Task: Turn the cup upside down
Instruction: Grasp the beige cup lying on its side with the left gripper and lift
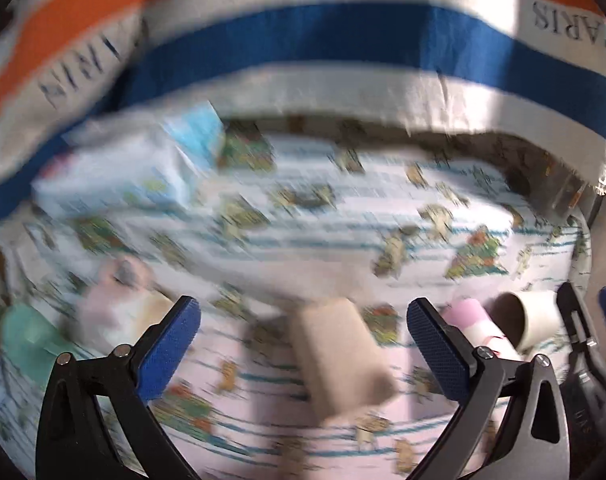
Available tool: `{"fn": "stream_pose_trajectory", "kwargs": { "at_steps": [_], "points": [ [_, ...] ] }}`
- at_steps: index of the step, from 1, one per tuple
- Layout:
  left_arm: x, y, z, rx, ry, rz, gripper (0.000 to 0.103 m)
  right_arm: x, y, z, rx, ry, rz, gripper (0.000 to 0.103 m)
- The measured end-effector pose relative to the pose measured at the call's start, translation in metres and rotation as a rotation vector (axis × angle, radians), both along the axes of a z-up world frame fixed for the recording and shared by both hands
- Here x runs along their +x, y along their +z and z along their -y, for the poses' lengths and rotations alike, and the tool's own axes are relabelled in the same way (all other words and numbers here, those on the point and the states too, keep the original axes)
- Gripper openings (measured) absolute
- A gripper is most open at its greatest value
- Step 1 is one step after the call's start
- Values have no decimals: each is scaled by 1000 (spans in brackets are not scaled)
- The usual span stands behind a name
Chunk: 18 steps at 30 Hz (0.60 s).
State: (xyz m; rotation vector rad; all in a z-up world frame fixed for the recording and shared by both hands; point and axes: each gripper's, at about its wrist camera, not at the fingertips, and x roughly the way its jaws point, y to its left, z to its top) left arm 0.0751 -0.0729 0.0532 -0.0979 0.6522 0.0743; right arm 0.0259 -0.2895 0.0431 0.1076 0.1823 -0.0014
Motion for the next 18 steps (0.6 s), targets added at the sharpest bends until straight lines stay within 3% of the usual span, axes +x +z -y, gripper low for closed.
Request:
{"fn": "stream_pose_trajectory", "kwargs": {
  "at_steps": [3, 9, 13, 18],
  "points": [
    [18, -15, 6, -63, -10, -88, 90, 9, -6, 2, 1, -13, -40, 103],
    [51, -47, 9, -88, 66, -257, 89, 24, -15, 18, 135, 44, -163, 103],
    [62, -59, 3, -111, 110, -289, 89, 24, -15, 19, 142, 37, -164, 103],
    [66, -67, 10, -159, 81, -356, 87, 23, -15, 16, 137, 55, -168, 103]
  ]
}}
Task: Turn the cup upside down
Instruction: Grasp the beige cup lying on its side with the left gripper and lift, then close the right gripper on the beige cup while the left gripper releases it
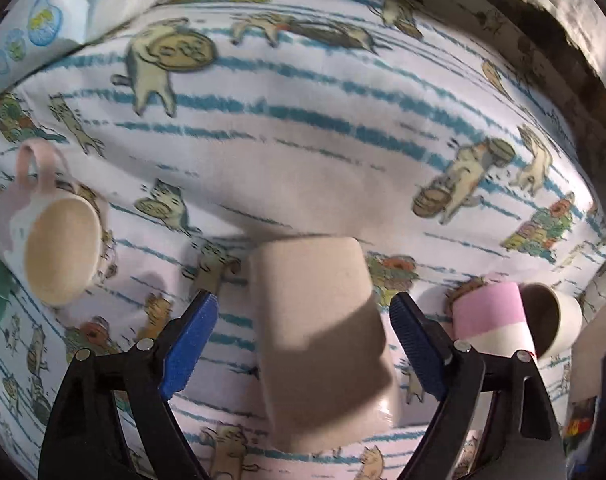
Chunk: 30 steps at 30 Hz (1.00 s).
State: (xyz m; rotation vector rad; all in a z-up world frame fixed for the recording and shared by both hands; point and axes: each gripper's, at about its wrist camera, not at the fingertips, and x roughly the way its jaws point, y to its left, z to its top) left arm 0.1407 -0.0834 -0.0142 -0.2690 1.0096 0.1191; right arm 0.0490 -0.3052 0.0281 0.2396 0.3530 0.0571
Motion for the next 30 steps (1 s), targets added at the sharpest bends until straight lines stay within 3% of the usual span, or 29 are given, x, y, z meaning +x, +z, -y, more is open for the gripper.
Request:
{"fn": "stream_pose_trajectory", "kwargs": {
  "at_steps": [3, 8, 13, 24, 30],
  "points": [
    [-1, -3, 12, 50, -13, -11, 87, 2, -3, 0, 12, 8, -22, 103],
    [-1, -27, 20, -8, -43, -97, 76, 5, -5, -4, -15, 1, -31, 103],
    [-12, -18, 32, 13, -65, -70, 67, 7, -8, -7, -8, 39, -55, 103],
    [-86, -10, 52, 121, -379, -7, 67, 0, -9, -19, -67, 78, -28, 103],
    [-116, -41, 51, 150, -459, 34, 70, 4, -15, -25, -37, 167, -74, 103]
  ]
}}
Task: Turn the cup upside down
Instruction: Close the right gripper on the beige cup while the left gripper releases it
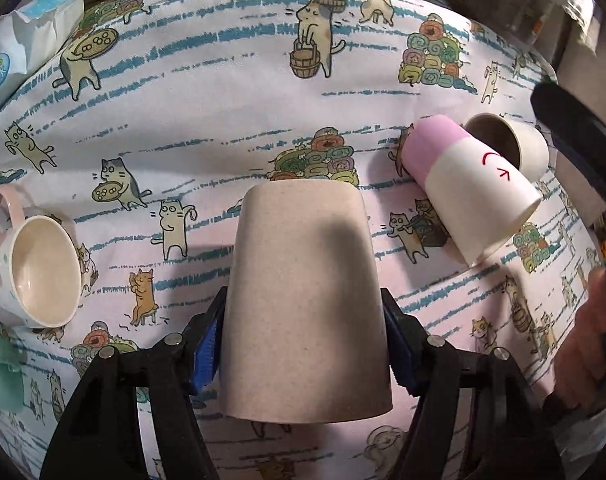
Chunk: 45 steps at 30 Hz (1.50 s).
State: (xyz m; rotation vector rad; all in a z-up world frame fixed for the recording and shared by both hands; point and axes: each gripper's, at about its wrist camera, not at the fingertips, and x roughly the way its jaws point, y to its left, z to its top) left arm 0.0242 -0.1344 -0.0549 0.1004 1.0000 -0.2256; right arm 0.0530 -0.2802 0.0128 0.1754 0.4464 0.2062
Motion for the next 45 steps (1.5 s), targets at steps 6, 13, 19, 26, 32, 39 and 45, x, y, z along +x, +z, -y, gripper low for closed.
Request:
{"fn": "stream_pose_trajectory", "kwargs": {
  "at_steps": [6, 13, 19, 26, 32, 39, 45],
  "points": [
    [-13, -2, -24, 3, -13, 49, 82, 11, 9, -16, 44, 189, -59, 83],
    [-22, 13, -63, -3, -35, 60, 82, 29, 15, -84, -81, 333, -138, 61],
    [-19, 7, -93, -25, 7, 55, 82, 59, -8, -131, -93, 365, -267, 35],
    [-13, 4, -110, -29, 61, 69, 82, 74, -31, -140, -117, 373, -366, 30],
    [-7, 3, -116, -22, 96, 74, 82, 63, -29, -132, -153, 373, -368, 30],
    [1, 6, -123, -33, 126, 114, 73, 25, -25, -114, -199, 409, -382, 30],
    [-5, 20, -133, -105, 120, 157, 72, 1, -23, -103, -183, 398, -361, 30]
  ]
}}
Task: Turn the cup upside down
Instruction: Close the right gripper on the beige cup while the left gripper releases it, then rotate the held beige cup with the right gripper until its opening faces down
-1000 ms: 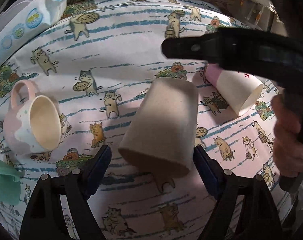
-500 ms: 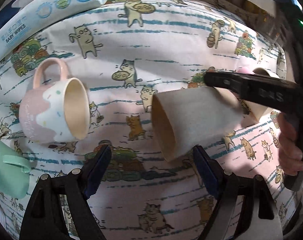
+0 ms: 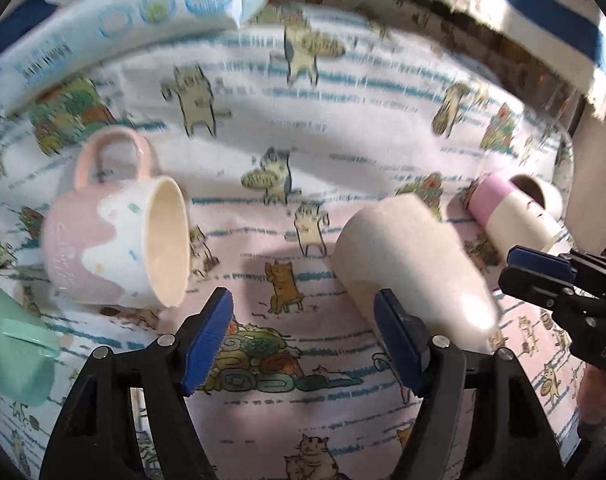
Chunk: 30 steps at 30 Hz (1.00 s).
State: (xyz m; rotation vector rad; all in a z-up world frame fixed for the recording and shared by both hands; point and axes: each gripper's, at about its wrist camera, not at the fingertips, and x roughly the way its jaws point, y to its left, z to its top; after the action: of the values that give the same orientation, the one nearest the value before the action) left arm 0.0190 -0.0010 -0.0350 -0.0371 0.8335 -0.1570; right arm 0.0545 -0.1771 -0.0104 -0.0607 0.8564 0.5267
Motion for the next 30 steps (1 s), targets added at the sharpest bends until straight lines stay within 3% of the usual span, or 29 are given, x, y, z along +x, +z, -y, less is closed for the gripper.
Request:
{"fn": "stream_pose_trajectory", "kwargs": {
  "at_steps": [4, 7, 10, 11, 15, 18, 20, 26, 30],
  "points": [
    [-23, 19, -2, -43, 2, 69, 78, -10, 10, 4, 18, -31, 61, 35],
    [-33, 32, 0, -43, 24, 102, 80, -18, 20, 7, 18, -46, 145, 69],
    [-36, 43, -6, -38, 72, 195, 86, -29, 25, 8, 27, -54, 204, 78],
    [-38, 47, -11, -37, 94, 228, 90, -32, 25, 5, 29, -33, 197, 86],
    [-44, 48, -29, -44, 144, 334, 102, -45, 24, -10, 6, 5, 234, 89],
    [-52, 46, -35, -1, 170, 433, 102, -47, 20, -22, -5, 2, 247, 98],
    [-57, 44, -37, 10, 169, 486, 102, -46, 16, -30, 3, 1, 236, 99],
    [-59, 46, -54, -64, 179, 492, 102, -44, 4, -53, -42, 27, 218, 99],
    [-68, 47, -50, -25, 194, 528, 102, -44, -5, -63, -75, 28, 212, 99]
  ]
}}
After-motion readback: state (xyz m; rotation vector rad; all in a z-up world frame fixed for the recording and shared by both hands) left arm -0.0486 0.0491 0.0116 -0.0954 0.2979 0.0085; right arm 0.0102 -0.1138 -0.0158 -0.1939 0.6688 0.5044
